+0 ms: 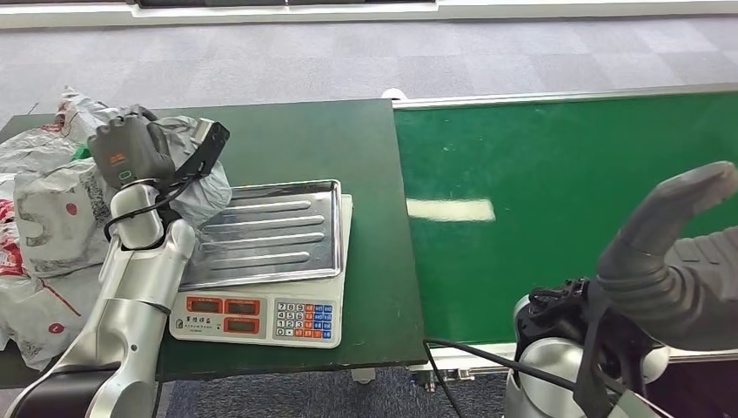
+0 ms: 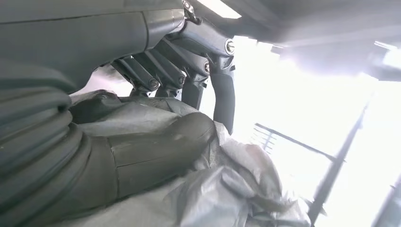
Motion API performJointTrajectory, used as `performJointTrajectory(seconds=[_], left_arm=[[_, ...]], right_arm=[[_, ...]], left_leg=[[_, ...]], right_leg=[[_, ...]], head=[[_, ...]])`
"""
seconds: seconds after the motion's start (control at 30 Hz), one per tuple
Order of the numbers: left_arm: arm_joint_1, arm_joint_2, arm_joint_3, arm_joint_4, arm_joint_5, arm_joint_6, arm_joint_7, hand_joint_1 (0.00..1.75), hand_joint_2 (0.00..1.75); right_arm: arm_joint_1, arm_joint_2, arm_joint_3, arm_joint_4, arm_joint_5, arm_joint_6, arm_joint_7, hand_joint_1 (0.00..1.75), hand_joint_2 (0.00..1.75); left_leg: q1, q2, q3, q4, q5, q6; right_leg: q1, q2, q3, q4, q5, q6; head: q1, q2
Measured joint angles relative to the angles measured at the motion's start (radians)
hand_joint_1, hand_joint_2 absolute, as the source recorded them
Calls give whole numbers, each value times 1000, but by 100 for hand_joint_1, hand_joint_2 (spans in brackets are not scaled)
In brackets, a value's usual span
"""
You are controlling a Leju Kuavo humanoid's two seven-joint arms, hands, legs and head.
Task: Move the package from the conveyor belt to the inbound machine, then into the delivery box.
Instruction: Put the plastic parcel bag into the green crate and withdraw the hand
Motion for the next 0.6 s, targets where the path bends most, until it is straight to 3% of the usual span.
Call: performJointTrajectory(seconds=[0.2, 0.57, 0.6], left_arm=[[-46, 49, -6, 209, 0, -52, 62, 175, 175], [-65, 83, -6, 323, -1, -102, 111, 175, 175], [-66, 85, -5, 331, -1, -112, 121, 138, 175]], right_arm=[[6, -2, -1, -1, -2, 0, 0, 0, 175], [14, -5, 1, -1, -4, 0, 0, 0, 175], [18, -6, 2, -1, -4, 0, 0, 0, 175]], left_leg=[[0, 0, -2, 0, 0, 0], [0, -1, -3, 0, 0, 0], [0, -1, -3, 0, 0, 0]], right_leg=[[0, 0, -3, 0, 0, 0], [0, -1, -3, 0, 0, 0], [0, -1, -3, 0, 0, 0]], head=[[0, 0], [0, 0], [0, 0]])
